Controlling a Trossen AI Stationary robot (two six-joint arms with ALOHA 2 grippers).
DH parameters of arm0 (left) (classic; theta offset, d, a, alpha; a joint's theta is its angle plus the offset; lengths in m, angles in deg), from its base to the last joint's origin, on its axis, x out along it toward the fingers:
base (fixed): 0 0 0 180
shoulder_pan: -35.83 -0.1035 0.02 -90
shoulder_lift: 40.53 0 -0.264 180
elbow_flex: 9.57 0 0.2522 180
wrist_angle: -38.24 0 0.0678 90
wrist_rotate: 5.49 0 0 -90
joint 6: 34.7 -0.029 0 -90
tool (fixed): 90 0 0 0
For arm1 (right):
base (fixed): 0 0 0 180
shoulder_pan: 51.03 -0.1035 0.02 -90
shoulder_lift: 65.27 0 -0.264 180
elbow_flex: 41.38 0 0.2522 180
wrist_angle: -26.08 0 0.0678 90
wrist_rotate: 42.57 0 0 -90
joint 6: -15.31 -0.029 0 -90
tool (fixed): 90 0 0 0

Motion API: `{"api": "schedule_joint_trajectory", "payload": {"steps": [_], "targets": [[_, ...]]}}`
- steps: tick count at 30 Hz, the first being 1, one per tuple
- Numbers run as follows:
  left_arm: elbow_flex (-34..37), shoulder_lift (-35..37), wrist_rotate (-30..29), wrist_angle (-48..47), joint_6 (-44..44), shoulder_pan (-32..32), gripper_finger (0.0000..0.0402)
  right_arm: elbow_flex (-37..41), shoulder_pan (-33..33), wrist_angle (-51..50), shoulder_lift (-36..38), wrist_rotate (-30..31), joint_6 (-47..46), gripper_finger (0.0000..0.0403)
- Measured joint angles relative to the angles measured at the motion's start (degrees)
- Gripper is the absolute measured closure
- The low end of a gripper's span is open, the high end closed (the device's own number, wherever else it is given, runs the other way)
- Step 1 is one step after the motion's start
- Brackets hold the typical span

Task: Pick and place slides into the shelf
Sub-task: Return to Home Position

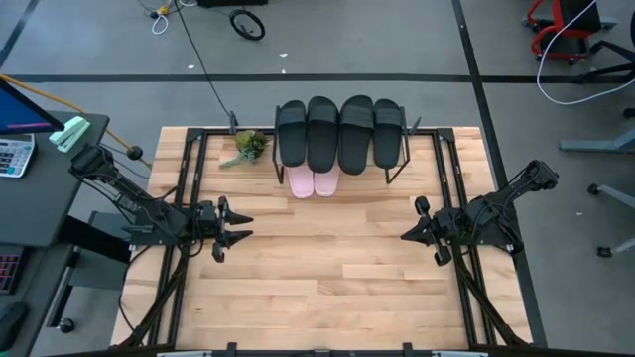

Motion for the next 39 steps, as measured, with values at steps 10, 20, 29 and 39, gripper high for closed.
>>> {"api": "schedule_joint_trajectory", "payload": {"steps": [10,20,29,39], "targets": [[0.0,3.6,0.2,-0.9,-6.7,-1.1,0.0212,0.0,0.0,0.1,0.0,0.0,0.0,0.0389],[0.0,11.0,21.3,-9.1,-16.9,-6.1,0.0212,0.0,0.0,-0.1,0.0,0.0,0.0,0.0387],[0.0,12.3,31.2,-13.0,-20.2,-14.8,0.0213,0.0,0.0,-0.1,0.0,0.0,0.0,0.0389],[0.0,17.0,39.9,-17.0,-19.3,-24.6,0.0215,-0.1,0.0,-0.1,0.0,0.0,0.0,0.0389]]}}
